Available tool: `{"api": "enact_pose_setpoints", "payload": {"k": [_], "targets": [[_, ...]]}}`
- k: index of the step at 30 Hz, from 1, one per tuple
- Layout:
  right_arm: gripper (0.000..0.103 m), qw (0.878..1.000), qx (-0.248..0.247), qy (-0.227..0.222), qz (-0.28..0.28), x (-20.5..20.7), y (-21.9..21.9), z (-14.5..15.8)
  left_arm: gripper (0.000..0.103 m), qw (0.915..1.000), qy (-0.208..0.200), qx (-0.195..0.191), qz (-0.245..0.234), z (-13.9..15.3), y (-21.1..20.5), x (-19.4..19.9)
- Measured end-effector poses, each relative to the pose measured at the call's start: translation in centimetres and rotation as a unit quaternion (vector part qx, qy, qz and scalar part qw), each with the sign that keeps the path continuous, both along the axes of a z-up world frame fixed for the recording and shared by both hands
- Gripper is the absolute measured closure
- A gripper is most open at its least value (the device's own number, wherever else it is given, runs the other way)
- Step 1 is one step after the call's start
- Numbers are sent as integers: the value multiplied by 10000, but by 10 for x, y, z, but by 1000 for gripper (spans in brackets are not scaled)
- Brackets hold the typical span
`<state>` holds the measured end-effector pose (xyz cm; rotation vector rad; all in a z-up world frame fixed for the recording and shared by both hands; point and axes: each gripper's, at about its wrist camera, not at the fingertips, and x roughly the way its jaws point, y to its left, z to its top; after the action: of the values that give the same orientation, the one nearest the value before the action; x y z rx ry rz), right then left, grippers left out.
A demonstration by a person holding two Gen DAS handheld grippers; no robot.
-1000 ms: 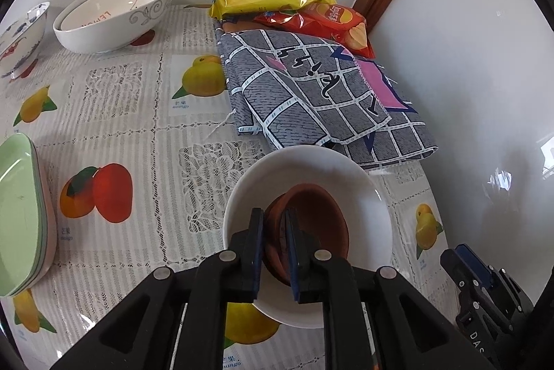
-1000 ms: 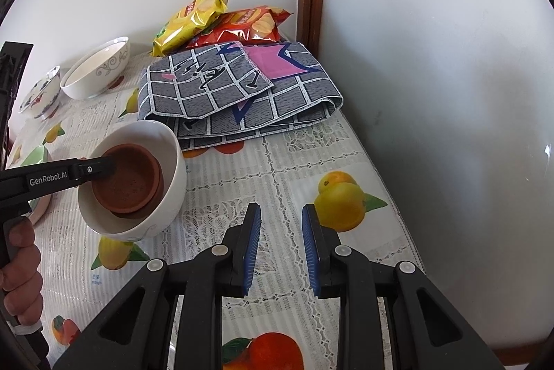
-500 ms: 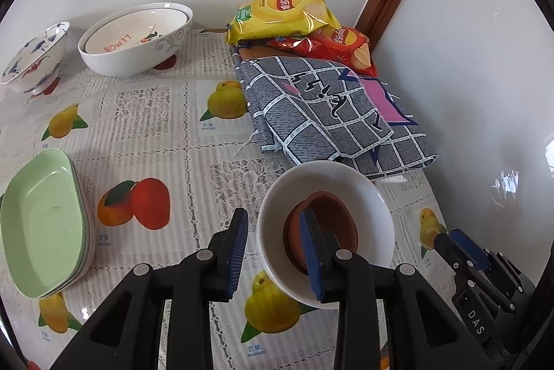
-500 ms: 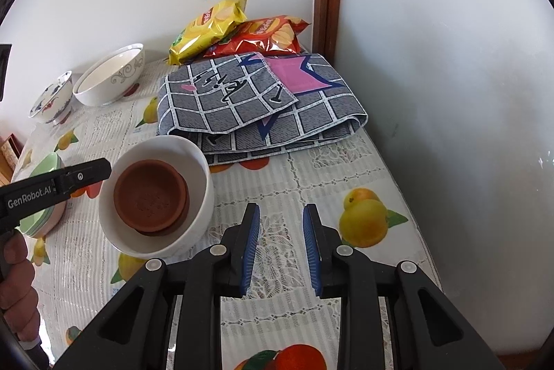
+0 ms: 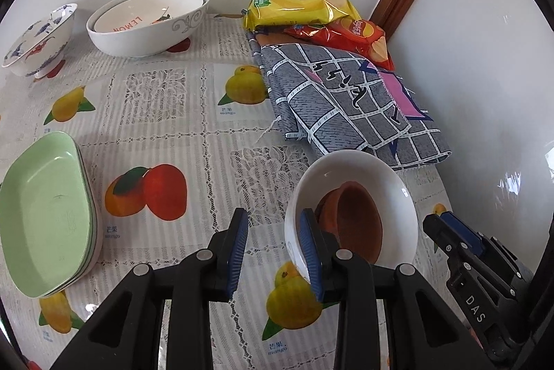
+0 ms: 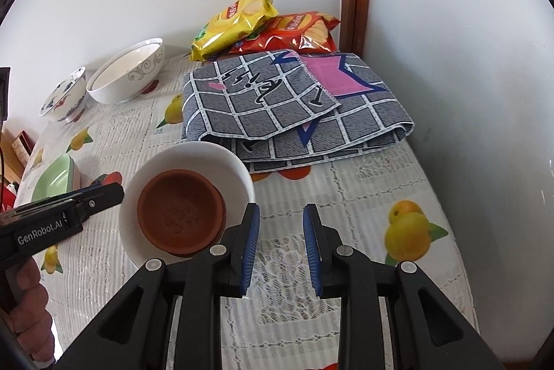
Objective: Organize plates and bowls
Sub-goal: 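Lift the white bowl with the left gripper while the right gripper moves alongside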
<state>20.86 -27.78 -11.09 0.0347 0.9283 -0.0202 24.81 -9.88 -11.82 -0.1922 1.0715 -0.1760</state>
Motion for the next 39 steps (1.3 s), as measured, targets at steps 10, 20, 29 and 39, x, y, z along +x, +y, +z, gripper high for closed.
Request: {"api": "enact_pose_setpoints", "payload": {"k": [10, 20, 29, 39], "targets": [[77, 9995, 77, 309, 65, 18, 8, -19, 66, 9998, 158, 75, -91, -18, -4, 7], [77, 9988, -34, 495, -36, 28, 15, -31, 60, 9992, 252, 267, -139, -27, -9, 17], [73, 9979, -97, 640, -76, 36, 14, -40, 57, 9990, 309, 268, -180, -35, -12, 22], [63, 9975, -36, 701, -120, 39, 10, -46, 58, 9992, 307, 238, -124, -37, -11, 23]]}}
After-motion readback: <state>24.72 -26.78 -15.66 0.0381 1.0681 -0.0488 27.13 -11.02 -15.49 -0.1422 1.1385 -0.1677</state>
